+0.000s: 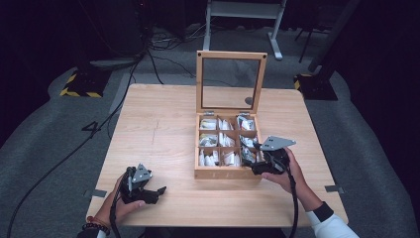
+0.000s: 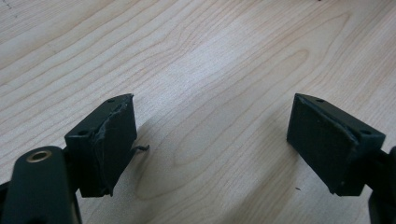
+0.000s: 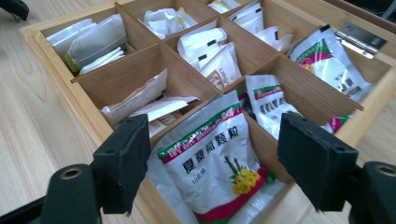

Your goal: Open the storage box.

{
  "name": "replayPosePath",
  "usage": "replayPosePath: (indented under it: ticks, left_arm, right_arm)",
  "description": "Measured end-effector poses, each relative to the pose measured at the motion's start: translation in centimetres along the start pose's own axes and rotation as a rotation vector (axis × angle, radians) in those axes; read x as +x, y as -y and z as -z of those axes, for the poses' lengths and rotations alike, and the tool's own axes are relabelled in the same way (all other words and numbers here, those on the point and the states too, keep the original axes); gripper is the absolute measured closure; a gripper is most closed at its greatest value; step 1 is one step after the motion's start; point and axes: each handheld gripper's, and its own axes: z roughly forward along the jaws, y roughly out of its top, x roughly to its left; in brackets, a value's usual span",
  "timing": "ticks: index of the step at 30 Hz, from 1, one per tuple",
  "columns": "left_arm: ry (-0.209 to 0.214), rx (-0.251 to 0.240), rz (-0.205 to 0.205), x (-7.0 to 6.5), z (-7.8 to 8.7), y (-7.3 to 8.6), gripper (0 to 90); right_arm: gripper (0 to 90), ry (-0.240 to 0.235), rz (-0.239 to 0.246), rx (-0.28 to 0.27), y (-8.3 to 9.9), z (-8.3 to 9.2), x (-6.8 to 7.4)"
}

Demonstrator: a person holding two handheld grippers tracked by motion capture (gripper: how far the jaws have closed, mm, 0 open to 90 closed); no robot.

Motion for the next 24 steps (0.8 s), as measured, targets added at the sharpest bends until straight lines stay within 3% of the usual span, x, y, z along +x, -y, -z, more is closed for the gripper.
replayPosePath:
  ticks: [4,12,20,21,24]
  left_arm:
    - [0.000,0.000,0.000,0.0,0.0,0.0,16.4]
    - [0.000,0.000,0.000,0.0,0.0,0.0,16.4]
    - [0.001,0.001,0.000,0.0,0.0,0.0,16.2]
    - [0.000,0.001,-0.005,0.0,0.0,0.0,16.1]
    - [0.000,0.001,-0.006,0.1,0.0,0.0,16.1]
  right_arm:
    - [27.2,0.013,-0.008,-0.002,0.0,0.5,-0.3]
    - [35.8,0.100,0.019,0.048,0.3,0.9,-0.3]
    - [51.4,0.099,0.031,0.067,0.5,0.4,-0.6]
    - [57.7,0.087,0.037,0.064,0.6,-0.1,-0.6]
    - [64.4,0.066,0.064,0.058,0.6,-0.7,-0.3]
